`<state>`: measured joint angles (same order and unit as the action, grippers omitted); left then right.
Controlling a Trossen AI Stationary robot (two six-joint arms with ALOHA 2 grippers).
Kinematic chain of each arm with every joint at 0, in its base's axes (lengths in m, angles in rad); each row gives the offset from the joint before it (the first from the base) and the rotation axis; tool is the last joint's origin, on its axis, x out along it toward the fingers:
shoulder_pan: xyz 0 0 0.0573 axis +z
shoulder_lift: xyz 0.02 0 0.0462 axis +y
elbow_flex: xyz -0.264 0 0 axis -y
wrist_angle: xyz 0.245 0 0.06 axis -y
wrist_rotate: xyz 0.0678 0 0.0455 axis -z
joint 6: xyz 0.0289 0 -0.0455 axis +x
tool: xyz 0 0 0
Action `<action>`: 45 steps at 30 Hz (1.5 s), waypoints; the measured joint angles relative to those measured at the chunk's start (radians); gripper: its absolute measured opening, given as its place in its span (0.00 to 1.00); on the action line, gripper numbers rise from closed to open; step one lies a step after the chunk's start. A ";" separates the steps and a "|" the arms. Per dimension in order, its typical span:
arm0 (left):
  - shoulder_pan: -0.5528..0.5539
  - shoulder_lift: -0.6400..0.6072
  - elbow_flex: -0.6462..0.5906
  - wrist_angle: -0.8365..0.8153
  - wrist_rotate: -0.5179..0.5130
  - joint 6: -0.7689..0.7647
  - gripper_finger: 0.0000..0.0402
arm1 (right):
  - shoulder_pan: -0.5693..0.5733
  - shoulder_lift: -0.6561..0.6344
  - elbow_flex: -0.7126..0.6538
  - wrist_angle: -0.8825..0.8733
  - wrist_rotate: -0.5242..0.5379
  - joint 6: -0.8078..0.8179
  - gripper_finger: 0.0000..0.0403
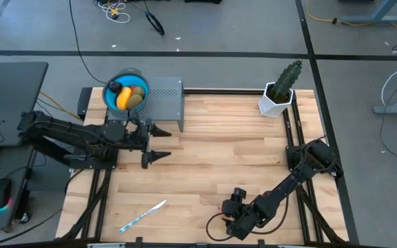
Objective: Pick & Place Fruit
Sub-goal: Put the orange pear into the blue strainer bowl on the shelf
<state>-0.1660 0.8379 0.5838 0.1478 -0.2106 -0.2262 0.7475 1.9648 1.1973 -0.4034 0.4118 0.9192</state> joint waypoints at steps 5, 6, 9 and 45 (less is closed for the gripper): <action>-0.034 0.000 0.000 0.000 -0.046 0.005 0.94 | 0.000 0.000 0.000 0.004 0.031 0.000 0.78; -0.037 0.000 0.000 0.000 -0.054 0.009 0.94 | 0.000 0.000 0.000 0.004 0.039 0.000 0.78; -0.038 0.000 0.000 0.001 -0.068 0.029 0.94 | 0.000 0.000 0.000 0.003 0.052 0.000 0.78; -0.037 -0.001 0.000 0.054 -0.216 0.268 0.94 | -0.002 0.041 0.000 0.038 0.024 -0.018 0.52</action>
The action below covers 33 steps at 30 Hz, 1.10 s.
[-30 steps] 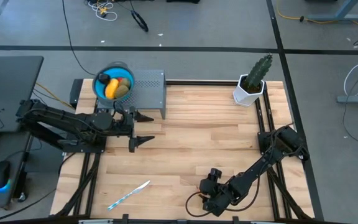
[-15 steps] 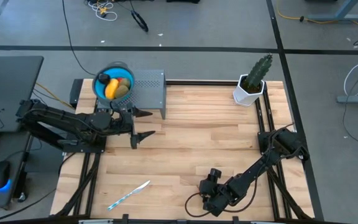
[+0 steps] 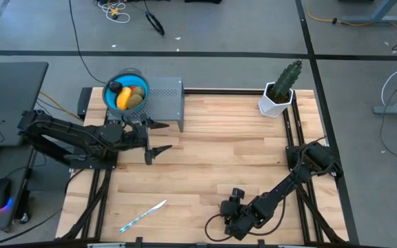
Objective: Pick & Place Fruit
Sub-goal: Put the orange pear into the blue strainer bowl on the shelf
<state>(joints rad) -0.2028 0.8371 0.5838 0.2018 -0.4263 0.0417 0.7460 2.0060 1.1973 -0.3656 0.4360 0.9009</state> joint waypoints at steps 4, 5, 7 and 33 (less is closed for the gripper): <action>0.000 0.000 0.000 0.000 0.000 0.001 0.94 | 0.000 0.000 0.000 -0.003 -0.019 0.000 0.46; 0.000 0.000 0.000 0.000 0.000 0.001 0.94 | 0.000 0.000 0.000 -0.003 -0.025 0.000 0.45; 0.000 0.000 0.000 -0.001 0.000 0.000 0.94 | -0.001 -0.001 0.000 -0.005 -0.030 0.000 0.42; -0.053 0.000 0.000 0.045 0.001 0.117 0.94 | -0.024 -0.162 0.000 0.115 0.099 -0.007 0.34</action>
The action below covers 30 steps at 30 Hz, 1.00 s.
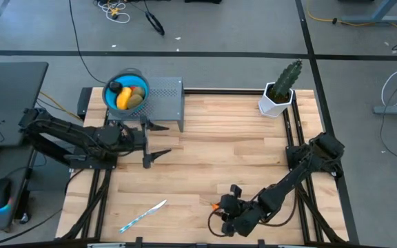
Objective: Pick & Place Fruit
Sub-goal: Put the orange pear into the blue strainer bowl on the shelf
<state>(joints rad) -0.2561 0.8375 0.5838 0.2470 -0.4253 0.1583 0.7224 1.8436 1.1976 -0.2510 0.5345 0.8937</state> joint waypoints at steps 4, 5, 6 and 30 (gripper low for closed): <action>-0.034 0.000 0.000 0.026 -0.017 0.073 0.94 | -0.015 -0.038 0.000 0.066 0.052 -0.067 0.34; -0.043 0.000 0.000 0.040 -0.029 0.096 0.94 | -0.022 -0.049 0.000 0.081 0.066 -0.084 0.34; -0.053 0.000 0.000 0.051 -0.039 0.120 0.94 | -0.030 -0.060 0.000 0.094 0.076 -0.095 0.34; -0.055 0.198 0.001 0.186 -0.081 0.939 0.94 | -0.537 -0.295 0.001 0.071 -0.304 -0.592 0.35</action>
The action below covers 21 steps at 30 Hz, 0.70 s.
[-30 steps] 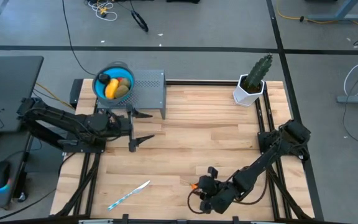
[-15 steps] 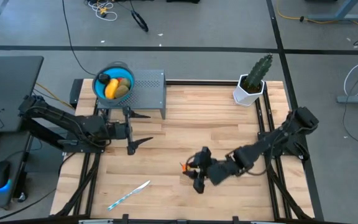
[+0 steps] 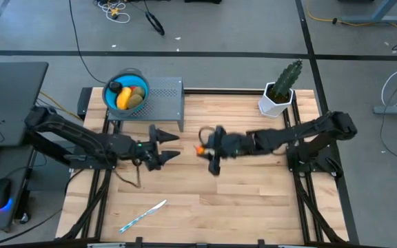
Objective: Pick & Place Fruit
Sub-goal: Put the orange pear into the blue strainer bowl on the shelf
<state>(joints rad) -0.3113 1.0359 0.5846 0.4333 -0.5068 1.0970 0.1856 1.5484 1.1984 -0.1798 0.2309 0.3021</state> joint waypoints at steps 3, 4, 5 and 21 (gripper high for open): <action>0.016 0.084 0.000 0.103 -0.026 0.109 0.94 | -0.070 -0.018 0.000 0.012 -0.038 -0.059 0.35; 0.022 0.111 0.000 0.142 -0.033 0.141 0.94 | -0.090 -0.019 0.000 0.022 -0.062 -0.074 0.35; 0.030 0.135 0.000 0.183 -0.033 0.173 0.94 | -0.108 -0.019 0.000 0.033 -0.098 -0.086 0.35; 0.155 0.341 0.048 0.352 0.059 0.269 0.94 | -0.225 -0.013 0.000 0.109 -0.390 -0.183 0.35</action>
<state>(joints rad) -0.1558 1.3769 0.6329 0.7856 -0.4481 1.3660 -0.0399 1.5357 1.1988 -0.0712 -0.1589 0.1188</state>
